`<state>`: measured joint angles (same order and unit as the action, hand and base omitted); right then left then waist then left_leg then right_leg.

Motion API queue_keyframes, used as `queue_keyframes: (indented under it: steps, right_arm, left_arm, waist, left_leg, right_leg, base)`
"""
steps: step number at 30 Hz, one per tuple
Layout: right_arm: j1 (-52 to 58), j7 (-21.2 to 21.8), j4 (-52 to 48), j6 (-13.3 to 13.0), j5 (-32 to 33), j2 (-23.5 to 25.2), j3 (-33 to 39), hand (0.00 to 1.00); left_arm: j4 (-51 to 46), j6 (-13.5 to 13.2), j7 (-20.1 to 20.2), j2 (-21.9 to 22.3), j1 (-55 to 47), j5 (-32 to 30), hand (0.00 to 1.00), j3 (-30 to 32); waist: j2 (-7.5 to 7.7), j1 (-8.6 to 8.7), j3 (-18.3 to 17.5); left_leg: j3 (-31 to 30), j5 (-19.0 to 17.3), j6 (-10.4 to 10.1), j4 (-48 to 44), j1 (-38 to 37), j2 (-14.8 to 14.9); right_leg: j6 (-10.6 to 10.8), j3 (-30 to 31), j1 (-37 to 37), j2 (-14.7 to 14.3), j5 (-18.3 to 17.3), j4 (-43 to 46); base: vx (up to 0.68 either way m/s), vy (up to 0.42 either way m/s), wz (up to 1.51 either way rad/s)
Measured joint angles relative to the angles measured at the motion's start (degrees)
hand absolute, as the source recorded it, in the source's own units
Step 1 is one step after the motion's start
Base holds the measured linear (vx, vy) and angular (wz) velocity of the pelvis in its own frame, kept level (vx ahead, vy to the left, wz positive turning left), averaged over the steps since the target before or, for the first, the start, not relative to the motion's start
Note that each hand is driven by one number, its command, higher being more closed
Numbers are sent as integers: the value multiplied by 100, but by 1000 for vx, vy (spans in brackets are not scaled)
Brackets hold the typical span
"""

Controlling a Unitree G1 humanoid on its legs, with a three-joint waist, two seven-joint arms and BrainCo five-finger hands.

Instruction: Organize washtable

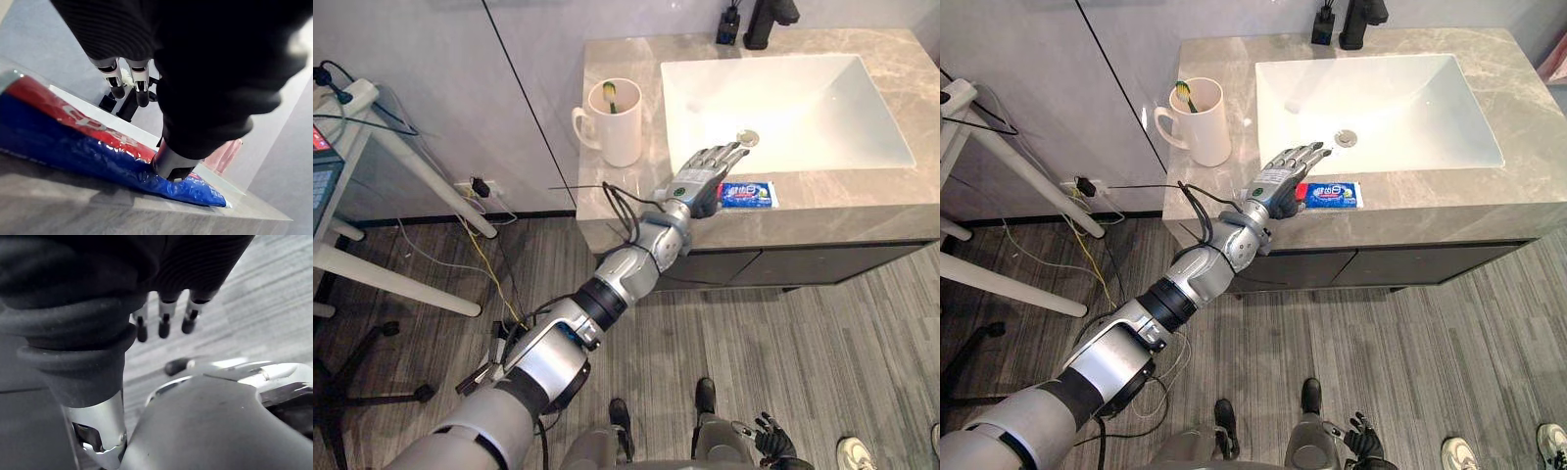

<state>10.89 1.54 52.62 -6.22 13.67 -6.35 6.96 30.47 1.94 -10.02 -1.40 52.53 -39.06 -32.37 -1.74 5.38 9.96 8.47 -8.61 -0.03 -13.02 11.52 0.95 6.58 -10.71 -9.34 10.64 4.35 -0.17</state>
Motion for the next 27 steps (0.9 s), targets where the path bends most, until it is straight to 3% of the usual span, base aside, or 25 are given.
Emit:
queue_keyframes:
  steps: [16,17,27]
  right_arm:
    - [-302,-11,200,9,24,-98,-34,0]
    - [-333,-13,241,12,25,-99,-34,0]
    - [-513,-12,260,-15,99,-152,-136,0]
  left_arm:
    - [882,-252,-146,-89,97,3,0,381]
    - [942,-258,-153,-89,145,3,100,389]
    - [1119,-475,-145,-285,369,-1,100,387]
  waist:
    - [-40,12,41]
    - [-39,14,42]
    - [-24,25,194]
  left_leg:
    - [98,19,-34,283,-261,24]
    - [99,19,-34,300,-276,28]
    - [138,-12,-83,404,-424,107]
  right_leg:
    - [-356,-16,274,-144,66,-425]
    - [-371,-19,292,-151,65,-446]
    - [-408,-14,405,-238,42,-505]
  base:
    - [-5,-8,-4]
    - [0,0,0]
    - [0,-12,-2]
